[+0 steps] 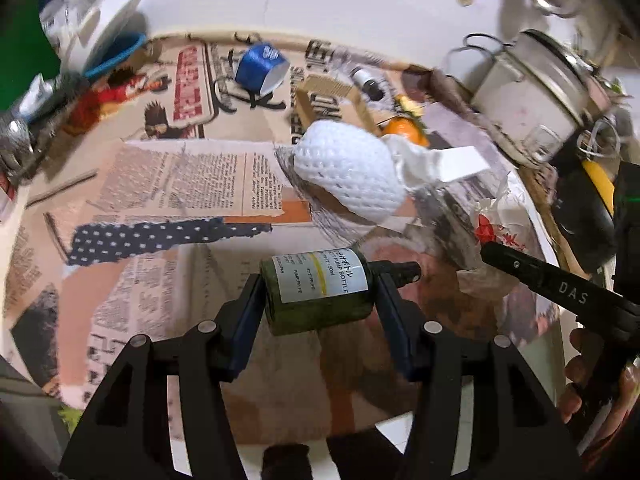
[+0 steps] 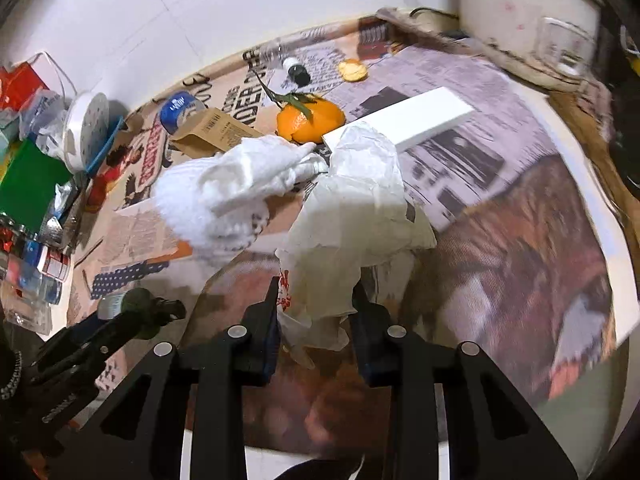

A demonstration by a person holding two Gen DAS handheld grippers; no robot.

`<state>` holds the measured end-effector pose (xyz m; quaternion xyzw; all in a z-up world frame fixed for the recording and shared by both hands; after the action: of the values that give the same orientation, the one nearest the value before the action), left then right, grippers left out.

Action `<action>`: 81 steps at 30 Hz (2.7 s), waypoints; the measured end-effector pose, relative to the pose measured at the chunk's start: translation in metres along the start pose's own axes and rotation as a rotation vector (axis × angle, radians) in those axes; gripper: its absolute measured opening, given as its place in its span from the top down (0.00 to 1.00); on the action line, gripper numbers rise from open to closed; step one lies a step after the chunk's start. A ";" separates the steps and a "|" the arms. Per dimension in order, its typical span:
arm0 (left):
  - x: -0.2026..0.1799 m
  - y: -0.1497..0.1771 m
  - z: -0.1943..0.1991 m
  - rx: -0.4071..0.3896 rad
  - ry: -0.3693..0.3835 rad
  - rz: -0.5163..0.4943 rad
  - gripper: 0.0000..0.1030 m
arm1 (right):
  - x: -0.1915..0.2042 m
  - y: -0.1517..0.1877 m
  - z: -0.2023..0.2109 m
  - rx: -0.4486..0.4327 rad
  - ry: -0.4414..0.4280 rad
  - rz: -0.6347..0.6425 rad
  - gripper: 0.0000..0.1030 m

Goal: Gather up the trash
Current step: 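Carry the bottle and bag down over the floor bucket with both tools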

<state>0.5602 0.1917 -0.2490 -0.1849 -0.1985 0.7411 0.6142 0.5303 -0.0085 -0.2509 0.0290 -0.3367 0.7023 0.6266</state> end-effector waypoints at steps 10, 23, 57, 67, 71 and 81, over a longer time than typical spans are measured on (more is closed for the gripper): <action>0.008 0.026 0.078 -0.127 0.017 -0.037 0.46 | 0.042 0.039 0.073 -0.129 -0.002 0.089 0.73; -0.025 0.100 0.158 -0.205 -0.045 0.042 0.46 | 0.048 0.100 0.164 -0.196 -0.111 0.248 0.73; -0.076 0.334 -0.098 0.236 -0.115 0.018 0.46 | -0.110 0.267 -0.020 0.205 -0.096 0.167 0.72; -0.051 0.433 -0.289 0.315 -0.087 -0.037 0.46 | -0.178 0.355 -0.181 0.230 -0.107 0.107 0.72; -0.051 0.475 -0.360 0.347 -0.089 -0.118 0.46 | -0.204 0.378 -0.237 0.239 -0.115 0.124 0.72; -0.057 0.538 -0.449 0.403 -0.055 -0.214 0.46 | -0.240 0.421 -0.340 0.374 -0.230 0.121 0.67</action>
<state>0.3529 0.0761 -0.9108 -0.0159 -0.0816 0.7014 0.7079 0.3325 -0.0373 -0.8081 0.2044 -0.2710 0.7807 0.5247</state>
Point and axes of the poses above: each gripper's, at about its wrist camera, not at the fingertips, and z roughly against the way its jaws point, x to its left, y to its underside, the point moved 3 cm from there along -z, roughly the way its jaws point, and after that the axes turned 14 degrees about -y, right-handed, at the moved point
